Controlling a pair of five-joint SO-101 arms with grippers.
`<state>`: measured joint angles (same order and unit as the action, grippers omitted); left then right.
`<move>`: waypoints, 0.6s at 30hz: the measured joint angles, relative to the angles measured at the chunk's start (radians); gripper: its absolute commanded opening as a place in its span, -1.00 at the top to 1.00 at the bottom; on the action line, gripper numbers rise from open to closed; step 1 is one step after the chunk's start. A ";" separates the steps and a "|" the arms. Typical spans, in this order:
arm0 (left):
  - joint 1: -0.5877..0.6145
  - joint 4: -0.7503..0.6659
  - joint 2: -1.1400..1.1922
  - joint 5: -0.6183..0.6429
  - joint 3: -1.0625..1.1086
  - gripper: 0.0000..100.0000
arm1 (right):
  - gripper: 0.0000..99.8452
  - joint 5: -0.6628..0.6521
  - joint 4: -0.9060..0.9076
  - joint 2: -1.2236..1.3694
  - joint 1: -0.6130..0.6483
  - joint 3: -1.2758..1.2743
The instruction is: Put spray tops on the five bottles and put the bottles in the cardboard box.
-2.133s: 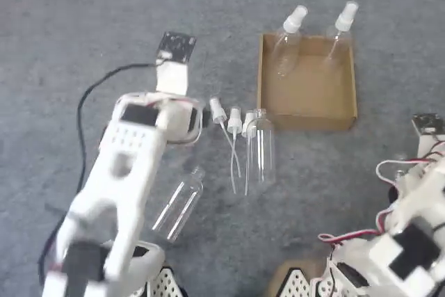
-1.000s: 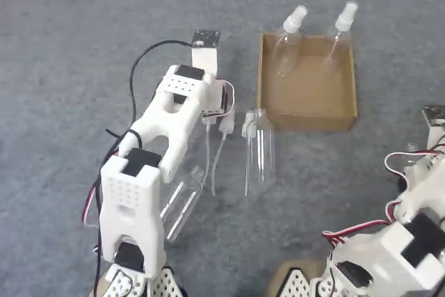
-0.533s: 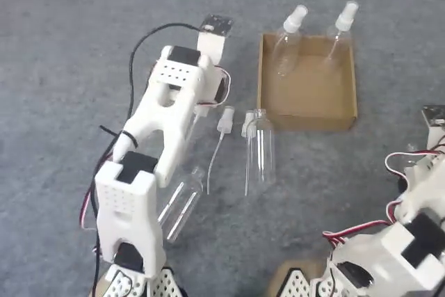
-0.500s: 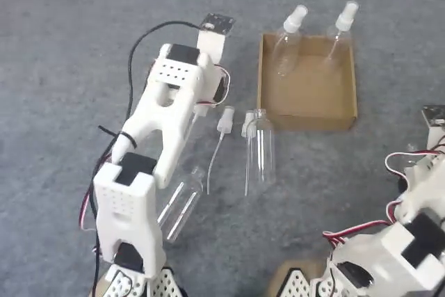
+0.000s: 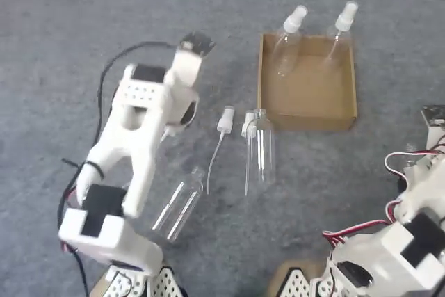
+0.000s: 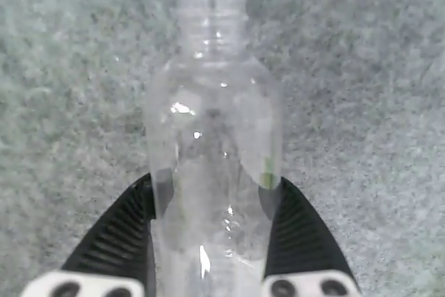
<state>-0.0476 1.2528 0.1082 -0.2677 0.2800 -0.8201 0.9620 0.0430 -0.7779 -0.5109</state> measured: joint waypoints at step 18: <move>0.055 -0.310 -0.011 -0.031 0.292 0.71 | 0.97 0.000 0.000 0.000 0.000 0.000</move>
<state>0.0077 0.9429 0.0974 -0.2984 0.5715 -0.8201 0.9620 0.0430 -0.7779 -0.5109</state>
